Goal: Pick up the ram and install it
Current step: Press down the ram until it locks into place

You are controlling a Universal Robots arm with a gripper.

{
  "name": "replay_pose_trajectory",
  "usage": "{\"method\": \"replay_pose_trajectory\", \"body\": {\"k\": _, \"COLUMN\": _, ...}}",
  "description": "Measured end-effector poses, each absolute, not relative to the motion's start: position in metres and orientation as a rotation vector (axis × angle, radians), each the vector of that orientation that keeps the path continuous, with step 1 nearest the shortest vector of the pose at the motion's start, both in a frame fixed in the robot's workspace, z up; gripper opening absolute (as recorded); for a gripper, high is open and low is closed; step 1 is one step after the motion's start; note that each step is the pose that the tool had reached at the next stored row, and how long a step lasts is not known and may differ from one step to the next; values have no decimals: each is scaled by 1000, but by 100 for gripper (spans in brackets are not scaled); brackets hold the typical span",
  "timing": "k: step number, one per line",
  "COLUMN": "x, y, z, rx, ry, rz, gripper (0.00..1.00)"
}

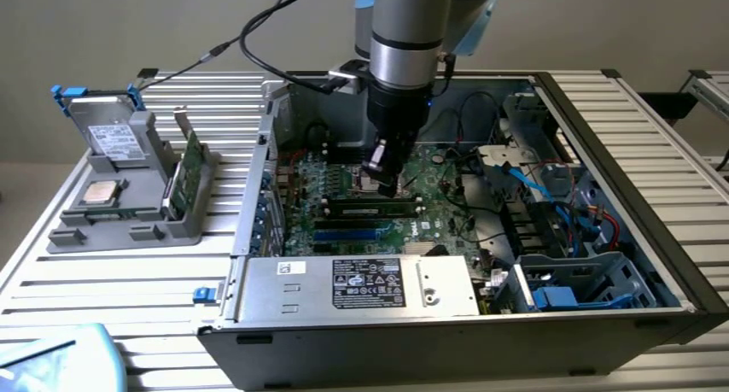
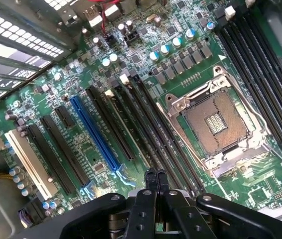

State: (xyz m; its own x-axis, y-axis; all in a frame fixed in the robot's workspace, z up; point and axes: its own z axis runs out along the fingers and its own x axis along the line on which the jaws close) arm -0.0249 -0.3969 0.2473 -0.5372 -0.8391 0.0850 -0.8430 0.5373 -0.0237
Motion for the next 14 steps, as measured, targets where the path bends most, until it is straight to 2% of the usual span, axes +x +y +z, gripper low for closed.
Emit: {"method": "replay_pose_trajectory", "body": {"k": 14, "x": -25, "y": -397, "z": 245, "rx": 1225, "ry": -2832, "rz": 98, "gripper": 11}}
